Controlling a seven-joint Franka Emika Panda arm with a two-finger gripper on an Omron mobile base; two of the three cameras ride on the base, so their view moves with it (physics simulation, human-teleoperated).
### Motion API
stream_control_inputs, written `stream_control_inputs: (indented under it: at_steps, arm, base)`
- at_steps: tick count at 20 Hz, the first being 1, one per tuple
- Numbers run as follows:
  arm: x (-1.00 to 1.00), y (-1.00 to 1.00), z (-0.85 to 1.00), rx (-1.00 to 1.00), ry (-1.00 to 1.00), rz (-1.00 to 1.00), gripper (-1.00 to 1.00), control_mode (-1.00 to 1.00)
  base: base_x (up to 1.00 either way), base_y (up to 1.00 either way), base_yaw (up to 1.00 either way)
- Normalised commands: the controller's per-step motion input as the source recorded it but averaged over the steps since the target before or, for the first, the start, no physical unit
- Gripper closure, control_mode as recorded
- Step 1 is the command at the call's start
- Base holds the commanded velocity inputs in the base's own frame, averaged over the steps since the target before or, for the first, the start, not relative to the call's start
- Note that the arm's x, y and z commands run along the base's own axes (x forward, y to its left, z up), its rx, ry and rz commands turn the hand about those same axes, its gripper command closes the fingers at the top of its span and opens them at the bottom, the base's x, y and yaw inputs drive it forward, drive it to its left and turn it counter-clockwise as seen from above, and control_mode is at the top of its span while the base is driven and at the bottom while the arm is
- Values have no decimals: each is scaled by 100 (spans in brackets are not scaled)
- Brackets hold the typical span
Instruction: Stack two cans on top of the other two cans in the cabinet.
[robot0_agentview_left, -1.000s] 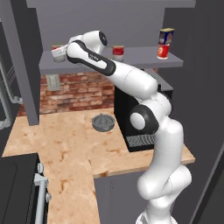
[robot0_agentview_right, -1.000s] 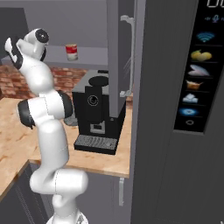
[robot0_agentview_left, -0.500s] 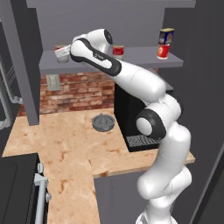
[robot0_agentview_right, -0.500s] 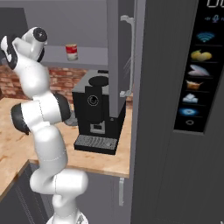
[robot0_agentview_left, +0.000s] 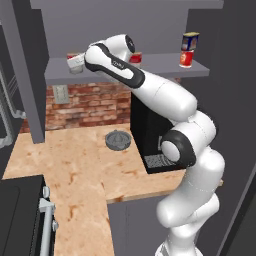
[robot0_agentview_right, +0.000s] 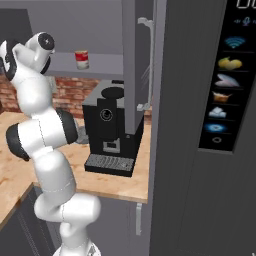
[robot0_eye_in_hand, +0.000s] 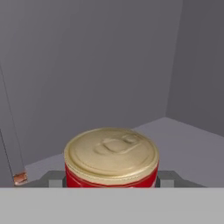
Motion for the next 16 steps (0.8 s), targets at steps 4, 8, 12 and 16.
stream_control_inputs:
  at_steps: [4,8,12,16]
  arm:
    - [-17,-14,6,0,0,0,100,-100]
    - [-11,-15,7,0,0,0,100,-100]
    - [-1,-13,16,0,0,-1,100,-100]
    - [-5,-15,23,0,0,-4,100,-100]
  base:
    - [0,0,0]
    - [0,0,0]
    - [0,0,0]
    - [0,0,0]
